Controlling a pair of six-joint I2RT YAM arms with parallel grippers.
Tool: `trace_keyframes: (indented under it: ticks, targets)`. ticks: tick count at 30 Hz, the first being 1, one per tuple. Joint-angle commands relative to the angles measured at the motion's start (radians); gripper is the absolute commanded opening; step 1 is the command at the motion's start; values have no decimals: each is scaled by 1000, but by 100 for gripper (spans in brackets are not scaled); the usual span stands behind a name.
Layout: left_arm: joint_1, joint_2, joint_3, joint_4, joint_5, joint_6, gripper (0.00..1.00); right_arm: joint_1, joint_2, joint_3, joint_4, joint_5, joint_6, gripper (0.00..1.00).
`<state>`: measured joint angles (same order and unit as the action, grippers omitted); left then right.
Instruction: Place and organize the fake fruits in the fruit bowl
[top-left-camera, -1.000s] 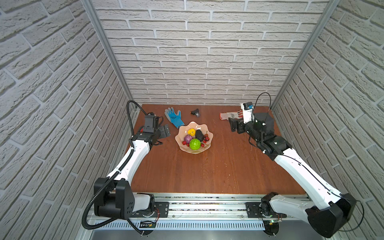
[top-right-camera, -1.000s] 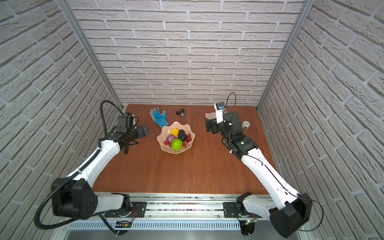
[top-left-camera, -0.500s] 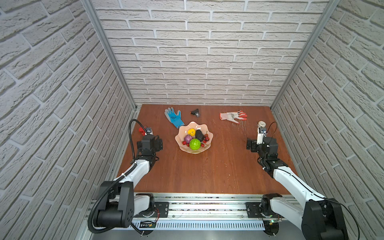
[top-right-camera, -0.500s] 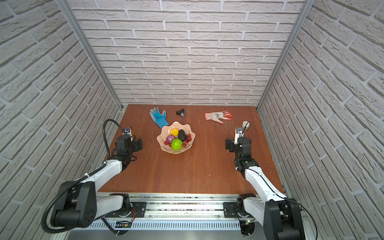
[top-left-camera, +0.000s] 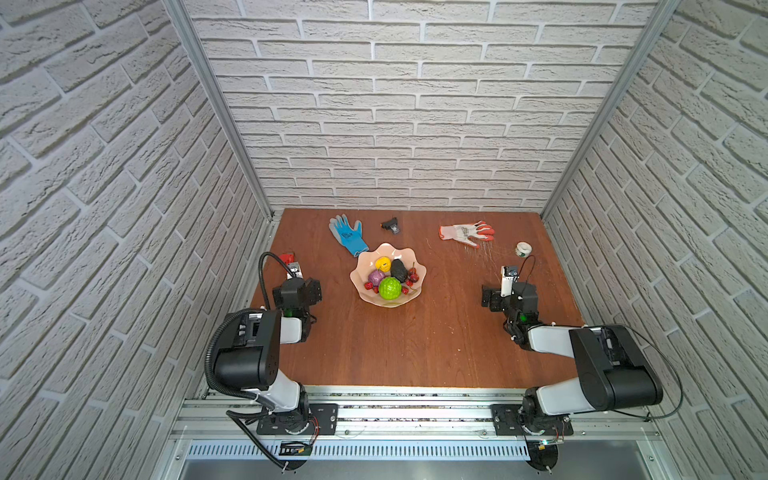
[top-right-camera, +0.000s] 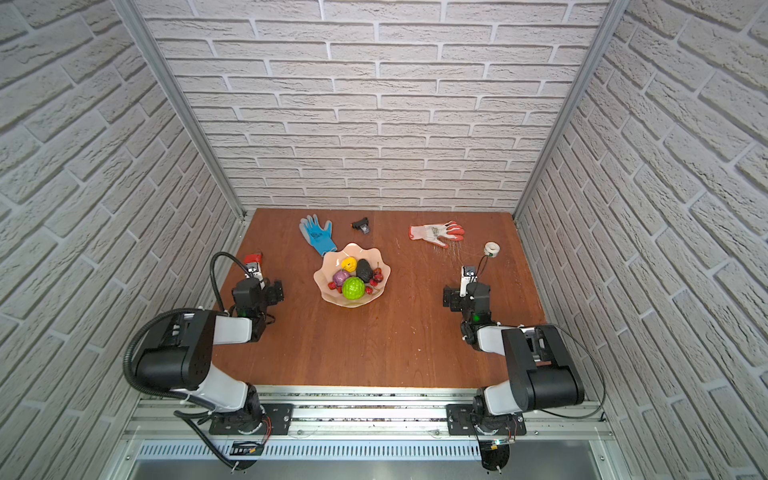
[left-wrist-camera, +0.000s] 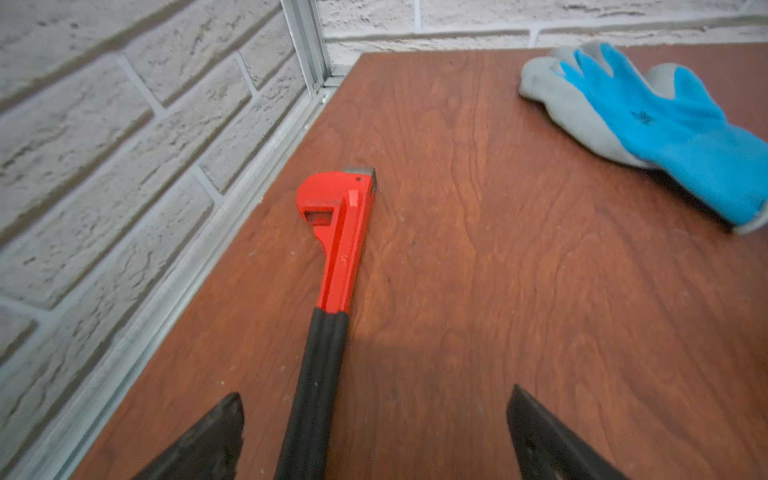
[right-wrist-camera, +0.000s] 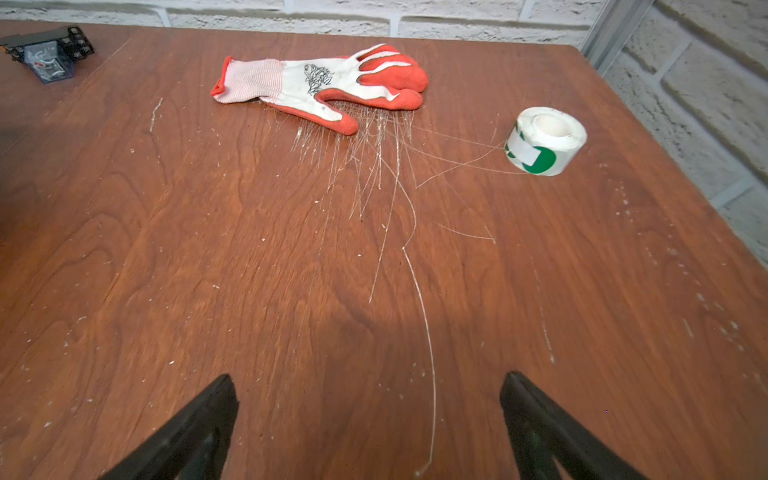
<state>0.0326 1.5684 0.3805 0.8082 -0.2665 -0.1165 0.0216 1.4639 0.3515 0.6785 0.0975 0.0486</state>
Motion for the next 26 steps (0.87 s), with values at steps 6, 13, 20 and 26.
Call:
trace_keyframes:
  ticks: [6,13,20,26]
  targets:
    - [9,11,-12,154,31,-6,98,-2,-14,6,118,-32,2,99]
    - [7,5,-15,155,32,-6,98,-2,-17,3,123,-32,2,99]
    - [8,9,-6,141,36,-6,98,-2,-17,3,122,-33,2,99]
    - [8,5,-15,154,38,-6,98,-2,-17,3,122,-32,2,100]
